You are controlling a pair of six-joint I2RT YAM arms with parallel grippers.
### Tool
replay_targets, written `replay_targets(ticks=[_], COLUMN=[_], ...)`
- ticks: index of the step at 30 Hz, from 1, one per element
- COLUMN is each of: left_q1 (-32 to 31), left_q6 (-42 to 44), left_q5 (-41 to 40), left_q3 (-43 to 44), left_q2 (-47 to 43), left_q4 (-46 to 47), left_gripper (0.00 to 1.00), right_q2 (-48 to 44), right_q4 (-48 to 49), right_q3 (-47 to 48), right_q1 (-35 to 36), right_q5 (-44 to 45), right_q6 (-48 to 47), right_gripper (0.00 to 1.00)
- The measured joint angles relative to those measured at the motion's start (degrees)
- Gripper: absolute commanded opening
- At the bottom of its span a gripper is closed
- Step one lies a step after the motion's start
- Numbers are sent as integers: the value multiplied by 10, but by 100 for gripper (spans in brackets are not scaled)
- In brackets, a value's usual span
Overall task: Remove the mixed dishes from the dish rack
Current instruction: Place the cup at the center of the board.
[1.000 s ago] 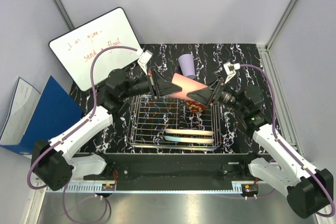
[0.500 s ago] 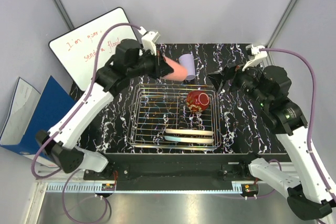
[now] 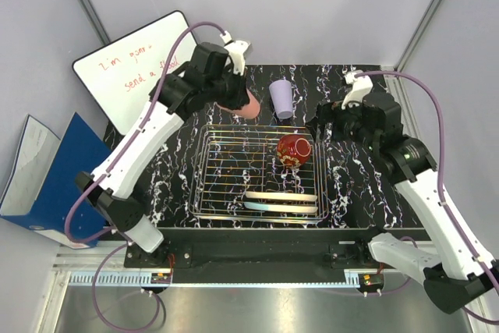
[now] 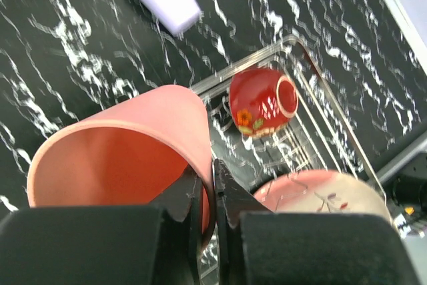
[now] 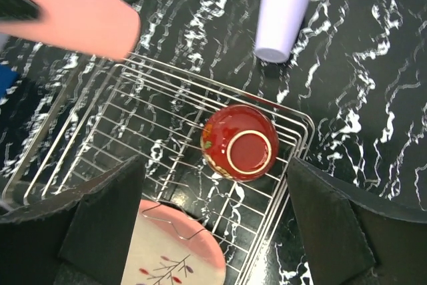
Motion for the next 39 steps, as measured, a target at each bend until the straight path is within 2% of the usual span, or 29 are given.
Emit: replay_targets(ticks=[5, 8, 17, 23, 32, 39], left_q1=[-23, -10, 174, 244, 250, 285], left_q6=[9, 10, -23, -40, -54, -65], left_q5=[-103, -180, -248, -264, -257, -220], left_q3=[43, 43, 37, -1, -144, -167], left_q2=[34, 58, 127, 127, 133, 149], left_q4=[-9, -21, -28, -28, -14, 2], left_gripper=[0, 0, 0, 0, 0, 0], right_q2=[30, 24, -50, -71, -63, -44], right_q4=[15, 31, 85, 118, 146, 158], right_q3=[-2, -17, -111, -142, -170, -171], right_q1=[1, 1, 1, 1, 1, 1], right_q5=[40, 60, 87, 80, 70, 68], right_q6=[26, 49, 134, 164, 184, 191], right_gripper=[95, 95, 95, 95, 96, 96])
